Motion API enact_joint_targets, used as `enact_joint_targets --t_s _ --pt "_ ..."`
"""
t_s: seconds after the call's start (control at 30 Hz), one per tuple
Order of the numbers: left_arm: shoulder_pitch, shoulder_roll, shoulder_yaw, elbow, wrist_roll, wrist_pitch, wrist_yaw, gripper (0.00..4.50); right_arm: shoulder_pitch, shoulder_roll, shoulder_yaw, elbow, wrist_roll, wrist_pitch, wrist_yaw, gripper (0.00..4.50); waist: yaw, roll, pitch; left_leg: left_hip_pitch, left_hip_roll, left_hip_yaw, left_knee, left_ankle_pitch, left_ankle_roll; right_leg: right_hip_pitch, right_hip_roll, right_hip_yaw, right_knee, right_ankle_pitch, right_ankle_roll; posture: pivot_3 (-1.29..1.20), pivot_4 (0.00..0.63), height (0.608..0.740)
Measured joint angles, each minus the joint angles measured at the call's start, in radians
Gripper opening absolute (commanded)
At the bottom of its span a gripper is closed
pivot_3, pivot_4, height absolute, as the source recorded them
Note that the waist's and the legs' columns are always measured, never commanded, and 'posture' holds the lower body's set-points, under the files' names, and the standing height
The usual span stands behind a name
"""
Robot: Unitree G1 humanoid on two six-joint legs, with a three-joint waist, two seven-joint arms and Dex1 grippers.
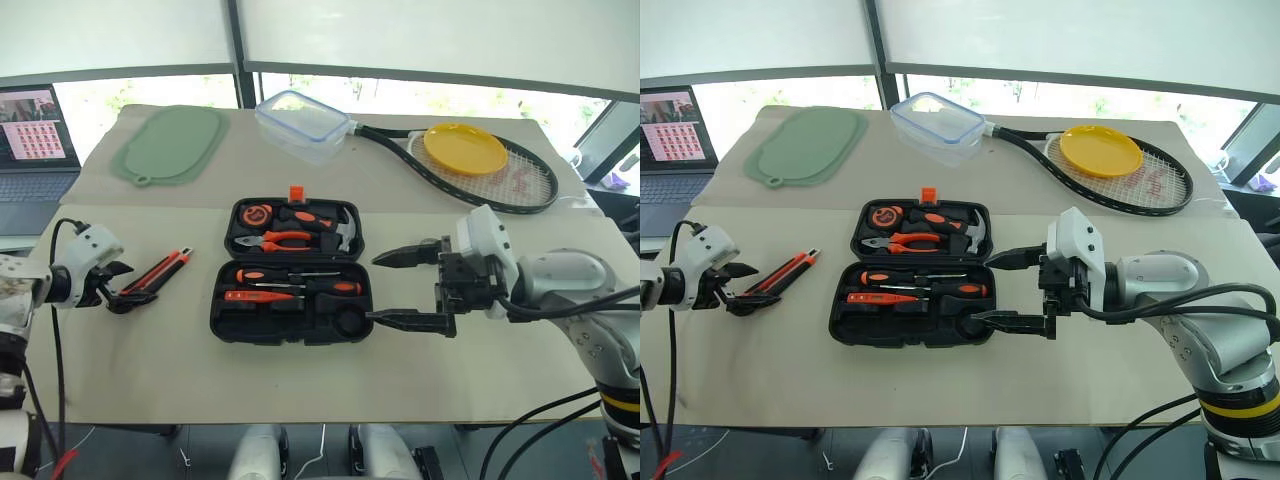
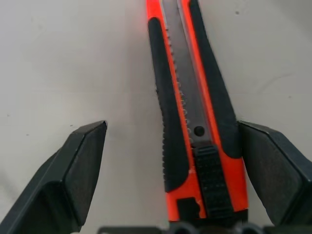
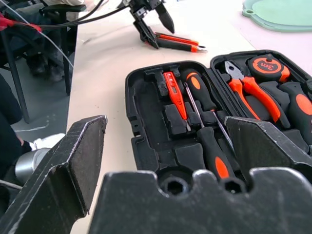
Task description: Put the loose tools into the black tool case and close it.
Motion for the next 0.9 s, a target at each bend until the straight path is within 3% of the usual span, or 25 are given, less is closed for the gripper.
enact_joint_targets --t_s 0.1,0.13,0.23,0.27,0.37,0.53,0.57,0.7,0.9 --pt "0.004 -0.002 -0.002 0.013 -0.002 -0.027 -0.019 3.19 0.014 0.000 0.000 -0.014 0.000 0.000 -0.011 4.50 0.002 0.000 0.000 0.001 0.000 -0.002 0.000 0.000 0.000 0.000 0.000 0.001 0.001 0.000 0.000 0.00 0.150 0.738" --pt "0.009 -0.002 -0.001 0.013 -0.003 -0.037 -0.023 2.68 0.016 0.000 0.000 -0.015 -0.001 0.000 -0.012 4.50 0.002 0.000 0.000 0.002 0.000 -0.002 0.000 0.000 0.000 0.001 0.000 0.001 0.001 0.000 0.000 0.00 0.150 0.738" --pt "0.018 -0.002 0.011 0.015 -0.017 -0.037 -0.021 1.82 0.017 0.000 0.000 -0.016 -0.003 0.000 -0.022 4.50 0.000 0.000 0.000 0.003 0.001 -0.002 0.000 0.000 0.000 0.001 0.000 0.002 0.003 0.000 0.000 0.00 0.150 0.738" --pt "0.023 -0.002 0.021 0.015 -0.025 -0.032 -0.019 1.72 0.019 0.000 0.000 -0.016 -0.003 0.000 -0.025 4.50 0.000 0.000 0.000 0.003 0.001 -0.003 0.000 0.000 0.000 0.001 0.000 0.002 0.003 0.000 0.000 0.00 0.150 0.738" --pt "0.034 -0.002 0.068 -0.026 -0.070 0.007 -0.024 1.72 0.024 0.000 -0.001 -0.015 -0.002 0.000 -0.031 4.50 0.000 -0.001 0.000 0.000 0.001 -0.003 0.001 0.000 0.000 -0.001 0.000 0.001 0.002 0.000 0.000 0.00 0.150 0.738" --pt "0.071 0.004 0.157 -0.416 -0.260 0.150 -0.095 1.72 0.025 -0.007 -0.013 -0.014 0.002 0.000 -0.031 4.50 0.013 -0.003 0.001 -0.005 0.000 -0.005 0.005 0.000 0.001 -0.001 -0.002 0.000 0.000 0.001 0.003 0.00 0.150 0.738" --pt "0.096 0.023 0.146 -0.570 -0.295 0.190 -0.120 1.72 0.025 -0.008 -0.013 -0.013 0.002 0.000 -0.030 4.50 0.011 -0.003 0.001 -0.005 0.000 -0.004 0.005 -0.001 0.002 -0.001 -0.002 0.002 -0.001 0.001 0.005 0.00 0.150 0.738" --pt "0.149 0.025 0.009 -0.816 -0.298 0.210 -0.162 1.72 0.025 -0.008 -0.014 -0.012 0.002 0.001 -0.033 4.50 0.007 -0.002 0.002 -0.003 -0.001 -0.003 0.004 -0.002 0.003 0.000 0.000 0.003 -0.002 0.001 0.005 0.00 0.150 0.738" --pt "0.141 0.018 -0.131 -0.868 -0.240 0.171 -0.185 1.72 0.040 -0.008 -0.024 -0.016 0.012 0.008 -0.049 4.50 0.008 -0.002 0.002 -0.002 0.000 -0.004 0.003 0.000 0.000 -0.001 0.002 0.003 0.000 0.000 0.002 0.00 0.150 0.738"
